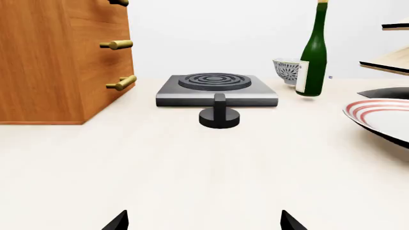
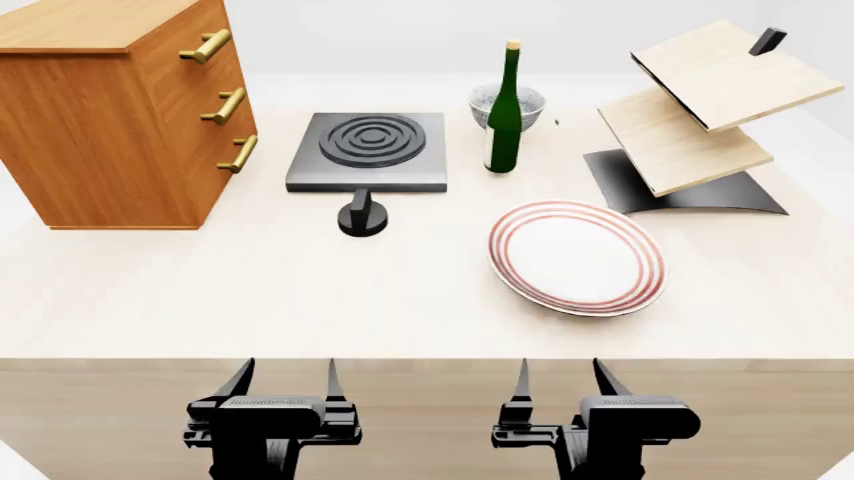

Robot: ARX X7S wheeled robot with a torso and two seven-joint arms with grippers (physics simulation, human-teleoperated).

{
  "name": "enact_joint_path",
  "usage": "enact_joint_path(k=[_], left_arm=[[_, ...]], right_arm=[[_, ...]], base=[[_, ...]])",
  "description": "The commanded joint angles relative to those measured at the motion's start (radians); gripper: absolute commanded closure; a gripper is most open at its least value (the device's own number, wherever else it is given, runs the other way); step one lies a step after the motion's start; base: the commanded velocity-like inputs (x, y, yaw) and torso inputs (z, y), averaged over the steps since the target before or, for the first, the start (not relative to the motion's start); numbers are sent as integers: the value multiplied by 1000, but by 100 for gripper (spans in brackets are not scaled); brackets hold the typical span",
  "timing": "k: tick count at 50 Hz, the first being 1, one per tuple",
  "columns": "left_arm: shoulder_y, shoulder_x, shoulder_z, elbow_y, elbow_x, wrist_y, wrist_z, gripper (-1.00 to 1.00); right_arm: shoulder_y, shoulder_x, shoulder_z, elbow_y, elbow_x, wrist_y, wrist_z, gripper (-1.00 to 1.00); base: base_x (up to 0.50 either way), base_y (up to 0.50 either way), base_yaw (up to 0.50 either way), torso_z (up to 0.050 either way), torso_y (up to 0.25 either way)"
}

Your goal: Turn on the stove.

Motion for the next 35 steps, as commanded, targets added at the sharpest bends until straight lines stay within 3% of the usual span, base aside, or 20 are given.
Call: enact_joint_path(k=[1,15,18,21,22,25,28,30,35], left_arm=[[-1,-23,28,1,-23,-1,-28,-100],[-22,-53,43,-12,-27,-47,-121,-100],[-40,-70,46,124,-41,-232,-118,-100],[-78,-92,28,329,-112,-510,-96,-100],[-106,-100,10,422,-148,-630,-94,-100],[-158,-104,-31,550,-226,-824,-91,-100],[-251,-106,-93,719,-316,-1039,-102,-100],[-277,-127,-88,792,-341,-1110,-98,-100],[-290,-136,-89,847,-350,-1148,-113,-100]], right_arm=[[0,19,-24,-1,19,1,24,-100],[-5,49,-52,-31,47,8,89,-100],[14,58,-44,-189,94,242,97,-100],[45,76,-37,-389,126,490,118,-100],[75,88,-30,-480,144,617,127,-100],[126,104,-15,-613,177,773,139,-100],[244,105,53,-804,281,1033,135,-100],[296,103,76,-847,310,1124,144,-100],[318,106,74,-863,322,1170,156,-100]], base=[[0,0,0,0,0],[0,0,0,0,0],[0,0,0,0,0],[0,0,0,0,0],[0,0,0,0,0],[0,0,0,0,0],[0,0,0,0,0],[0,0,0,0,0],[0,0,0,0,0]])
